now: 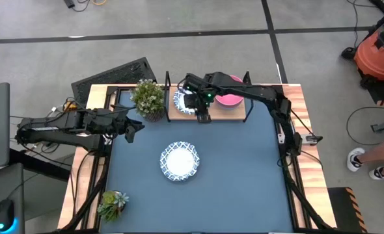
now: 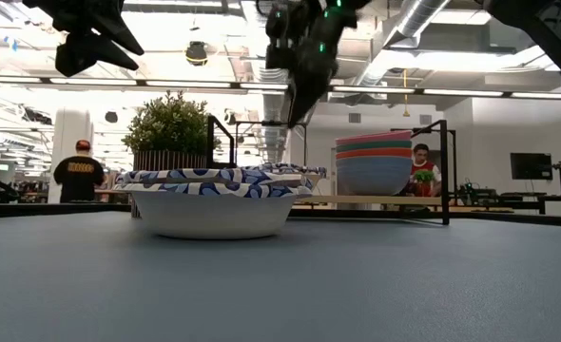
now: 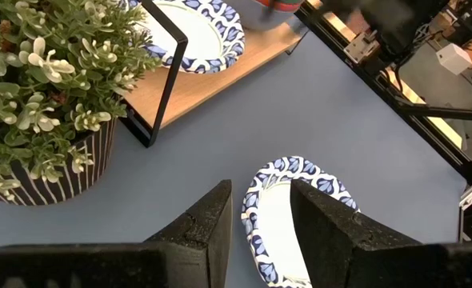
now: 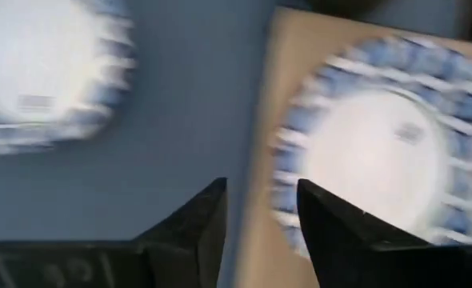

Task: Place and stack bowls onto a shelf
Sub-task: Stack the blue patterned bowl on top of the other blue patterned bowl on the shelf

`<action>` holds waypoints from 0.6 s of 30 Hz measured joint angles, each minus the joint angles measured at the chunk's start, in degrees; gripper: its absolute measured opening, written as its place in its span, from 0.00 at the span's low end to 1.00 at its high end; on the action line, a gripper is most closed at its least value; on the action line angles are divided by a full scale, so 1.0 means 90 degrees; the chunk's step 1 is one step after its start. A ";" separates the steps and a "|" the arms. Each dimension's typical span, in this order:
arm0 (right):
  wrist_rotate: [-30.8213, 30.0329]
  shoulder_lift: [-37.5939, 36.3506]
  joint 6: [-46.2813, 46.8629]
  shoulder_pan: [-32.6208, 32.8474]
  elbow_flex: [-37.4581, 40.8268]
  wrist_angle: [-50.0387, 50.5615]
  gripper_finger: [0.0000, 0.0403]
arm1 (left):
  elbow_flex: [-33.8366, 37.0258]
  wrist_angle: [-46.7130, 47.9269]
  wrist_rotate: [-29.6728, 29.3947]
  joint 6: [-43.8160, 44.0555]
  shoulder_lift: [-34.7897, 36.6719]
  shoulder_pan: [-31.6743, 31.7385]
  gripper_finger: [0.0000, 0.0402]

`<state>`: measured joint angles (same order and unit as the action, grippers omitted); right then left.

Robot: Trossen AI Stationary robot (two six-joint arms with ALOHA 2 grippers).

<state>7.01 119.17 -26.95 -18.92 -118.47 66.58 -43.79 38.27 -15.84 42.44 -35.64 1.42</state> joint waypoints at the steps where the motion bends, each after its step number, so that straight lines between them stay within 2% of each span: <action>1: 0.0263 0.0000 0.0064 0.0080 -0.0175 0.0212 0.45 | 0.0000 -0.0001 -0.0001 -0.0025 0.0000 0.0001 0.28; 4: 0.1146 -0.0020 0.0261 0.0412 -0.0593 0.0507 0.46 | 0.0000 -0.0001 -0.0002 -0.0098 0.0002 0.0001 0.28; 6: 0.1452 -0.0027 0.0258 0.0730 -0.0684 0.0526 0.46 | 0.0000 -0.0001 -0.0001 -0.0141 0.0001 0.0001 0.28; 12: 0.1517 0.0028 -0.0327 0.1883 -0.0650 0.0612 0.44 | 0.0000 0.0001 0.0047 -0.0142 0.0002 0.0001 0.28; 18: 0.1364 0.0140 -0.0440 0.2571 -0.0049 -0.0194 0.44 | 0.0000 0.0004 0.0049 -0.0246 0.0000 0.0001 0.28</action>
<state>19.29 120.43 -30.90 4.23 -118.91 64.84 -43.79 38.30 -15.40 40.23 -35.64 1.43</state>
